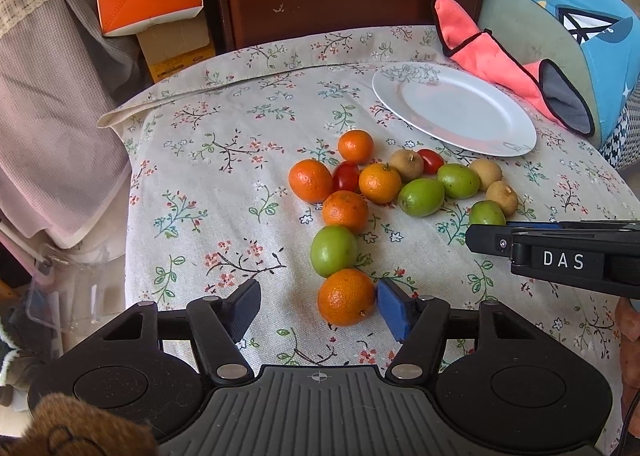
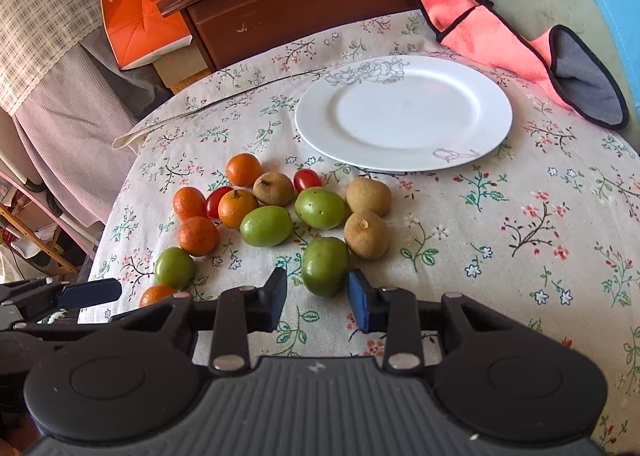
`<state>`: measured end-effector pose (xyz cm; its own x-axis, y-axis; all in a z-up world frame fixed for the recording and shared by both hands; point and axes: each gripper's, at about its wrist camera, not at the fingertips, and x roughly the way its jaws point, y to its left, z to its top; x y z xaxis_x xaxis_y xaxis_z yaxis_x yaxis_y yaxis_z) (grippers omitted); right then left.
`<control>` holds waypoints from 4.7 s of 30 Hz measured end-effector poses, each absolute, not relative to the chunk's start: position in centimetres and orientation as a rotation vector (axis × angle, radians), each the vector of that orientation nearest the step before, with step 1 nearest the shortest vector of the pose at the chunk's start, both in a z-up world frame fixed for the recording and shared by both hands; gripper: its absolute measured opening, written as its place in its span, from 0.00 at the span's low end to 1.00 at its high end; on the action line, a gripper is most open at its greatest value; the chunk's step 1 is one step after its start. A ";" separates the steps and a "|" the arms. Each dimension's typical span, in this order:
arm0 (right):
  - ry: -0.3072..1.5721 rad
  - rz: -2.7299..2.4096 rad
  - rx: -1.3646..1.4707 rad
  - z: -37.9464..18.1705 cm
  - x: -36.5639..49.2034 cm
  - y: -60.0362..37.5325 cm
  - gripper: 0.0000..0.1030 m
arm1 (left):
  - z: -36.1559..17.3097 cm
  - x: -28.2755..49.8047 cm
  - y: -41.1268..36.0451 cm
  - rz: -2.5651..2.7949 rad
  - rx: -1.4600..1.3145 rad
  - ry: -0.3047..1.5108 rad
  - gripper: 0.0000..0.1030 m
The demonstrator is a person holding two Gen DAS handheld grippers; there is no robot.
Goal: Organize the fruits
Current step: 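Grasp a green jujube with the right tool while the left tool grasps a tangerine, then carry both fruits over the white plate and open both tools to release, then move both open tools back toward the fruit cluster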
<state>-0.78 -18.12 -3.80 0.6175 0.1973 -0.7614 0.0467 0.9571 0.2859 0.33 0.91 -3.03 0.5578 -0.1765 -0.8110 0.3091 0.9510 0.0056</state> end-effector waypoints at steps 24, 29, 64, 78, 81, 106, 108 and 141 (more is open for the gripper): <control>0.878 0.110 0.254 -3.0 -1.3 -17.5 0.25 | -2.5 -0.2 0.7 -0.362 0.084 0.893 0.28; 0.878 0.127 0.239 -2.6 -1.6 -17.3 0.25 | -2.2 -0.2 0.5 -0.361 0.086 0.874 0.28; 0.873 0.233 0.089 0.4 1.0 -19.5 0.25 | 0.8 3.7 -3.9 -0.383 0.142 0.760 0.28; 0.851 0.138 0.157 0.8 4.6 -23.2 0.25 | 0.9 7.6 -6.8 -0.491 0.109 0.757 0.28; 0.864 0.124 0.170 0.4 5.4 -23.8 0.25 | 0.5 8.6 -7.3 -0.507 0.095 0.769 0.28; 0.950 0.028 0.261 -3.0 10.3 -25.9 0.25 | -3.2 13.9 -9.1 -0.497 -0.035 0.834 0.32; 0.949 0.023 0.265 -3.0 10.3 -26.0 0.27 | -3.0 14.0 -8.9 -0.496 -0.049 0.829 0.38; 0.906 0.100 0.282 -1.0 8.3 -25.9 0.27 | 3.8 11.0 -4.3 -0.359 -0.008 0.826 0.67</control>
<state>8.29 -25.89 -1.04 0.6155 0.2036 -0.7614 0.0328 0.9586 0.2828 11.00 -4.31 3.82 0.6209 -0.3149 -0.7178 0.3091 0.9399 -0.1450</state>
